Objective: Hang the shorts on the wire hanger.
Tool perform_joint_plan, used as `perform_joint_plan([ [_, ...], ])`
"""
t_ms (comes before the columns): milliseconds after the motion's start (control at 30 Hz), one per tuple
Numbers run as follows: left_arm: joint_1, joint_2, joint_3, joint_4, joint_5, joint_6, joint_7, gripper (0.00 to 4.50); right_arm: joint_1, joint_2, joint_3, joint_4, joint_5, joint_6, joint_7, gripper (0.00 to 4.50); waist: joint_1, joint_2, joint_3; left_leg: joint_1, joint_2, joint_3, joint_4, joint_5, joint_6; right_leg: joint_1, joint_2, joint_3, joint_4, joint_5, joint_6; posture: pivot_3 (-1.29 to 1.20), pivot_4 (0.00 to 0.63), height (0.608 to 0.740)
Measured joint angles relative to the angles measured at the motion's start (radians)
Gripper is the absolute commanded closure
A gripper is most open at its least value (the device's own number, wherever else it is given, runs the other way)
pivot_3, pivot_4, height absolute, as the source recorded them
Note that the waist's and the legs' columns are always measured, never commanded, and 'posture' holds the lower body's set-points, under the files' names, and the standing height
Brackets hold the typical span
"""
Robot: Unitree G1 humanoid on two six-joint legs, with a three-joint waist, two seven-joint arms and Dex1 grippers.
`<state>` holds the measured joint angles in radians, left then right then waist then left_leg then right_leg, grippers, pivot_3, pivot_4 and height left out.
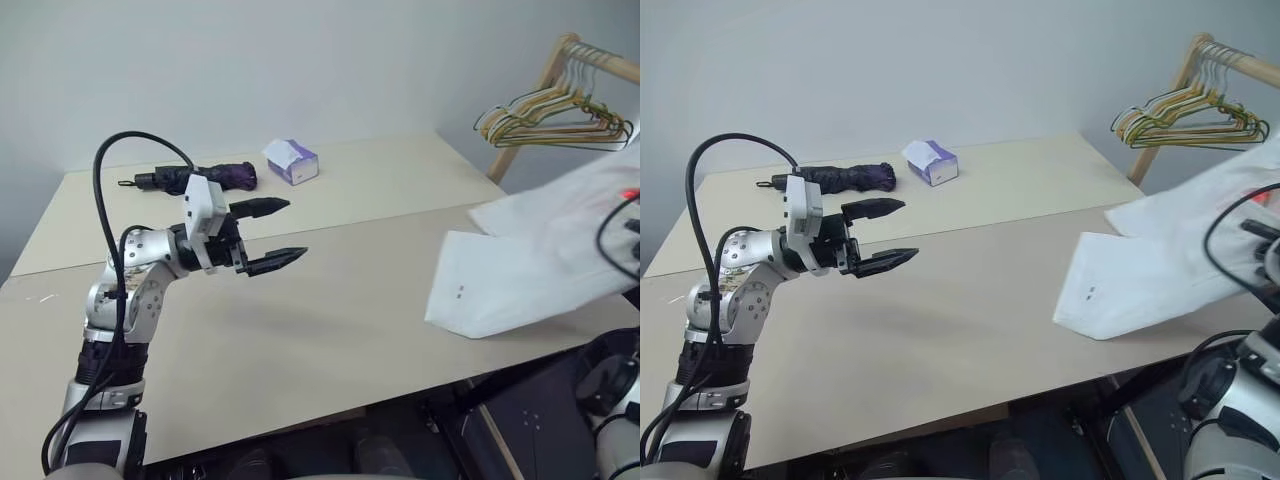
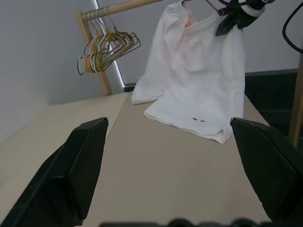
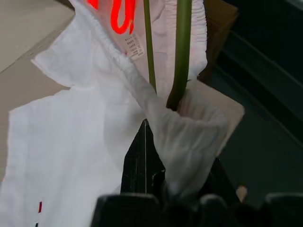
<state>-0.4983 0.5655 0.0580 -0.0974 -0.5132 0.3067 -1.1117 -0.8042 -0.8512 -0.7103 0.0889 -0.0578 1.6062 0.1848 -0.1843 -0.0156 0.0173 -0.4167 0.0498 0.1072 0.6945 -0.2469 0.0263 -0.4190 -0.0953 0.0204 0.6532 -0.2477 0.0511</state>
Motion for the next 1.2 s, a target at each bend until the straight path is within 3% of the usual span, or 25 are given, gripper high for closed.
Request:
perform_joint_plan([
  [133, -0.001, 0.007, -0.001, -0.005, -0.001, 0.001, -0.002, 0.04, -0.083, -0.100, 0.010, 0.229, 0.006, -0.063, 0.000, 4.50, -0.019, 0.001, 0.001, 0.011, 0.000, 0.001, -0.004, 0.000, 0.000, 0.012, 0.001, 0.000, -0.007, 0.000, 0.000, -0.21, 0.000, 0.740],
  [333, -0.005, 0.029, -0.002, -0.011, -0.004, 0.004, -0.015, 0.04, -0.267, -0.217, 0.137, 0.681, 0.033, -0.281, 0.008, 4.50, -0.054, 0.002, 0.005, 0.029, -0.001, 0.000, -0.014, -0.001, 0.001, 0.027, 0.000, 0.008, -0.016, -0.001, 0.000, -0.20, 0.000, 0.740],
  [600, -0.006, 0.033, 0.003, -0.065, -0.044, 0.023, -0.016, 0.04, -0.397, -0.287, 0.196, 1.082, 0.045, -0.596, -0.010, 4.50, -0.063, 0.004, 0.010, 0.032, -0.001, 0.002, -0.018, -0.001, 0.001, 0.030, 0.001, 0.012, -0.022, 0.001, 0.003, -0.18, 0.000, 0.740],
  [800, 0.027, 0.033, 0.034, -0.105, -0.114, 0.024, -0.031, 0.04, -0.401, -0.299, 0.190, 1.188, 0.087, -0.684, -0.050, 4.50, -0.059, 0.007, 0.012, 0.033, -0.001, 0.002, -0.018, -0.001, 0.001, 0.030, 0.001, 0.013, -0.022, 0.001, 0.004, -0.16, 0.000, 0.740],
  [1200, 0.037, 0.033, 0.034, -0.108, -0.113, 0.016, -0.034, 0.04, -0.397, -0.352, 0.173, 1.236, 0.163, -0.778, -0.075, 4.50, -0.048, 0.008, 0.014, 0.033, -0.001, 0.002, -0.018, -0.001, 0.002, 0.030, 0.001, 0.014, -0.023, 0.000, 0.005, -0.16, 0.000, 0.740],
])
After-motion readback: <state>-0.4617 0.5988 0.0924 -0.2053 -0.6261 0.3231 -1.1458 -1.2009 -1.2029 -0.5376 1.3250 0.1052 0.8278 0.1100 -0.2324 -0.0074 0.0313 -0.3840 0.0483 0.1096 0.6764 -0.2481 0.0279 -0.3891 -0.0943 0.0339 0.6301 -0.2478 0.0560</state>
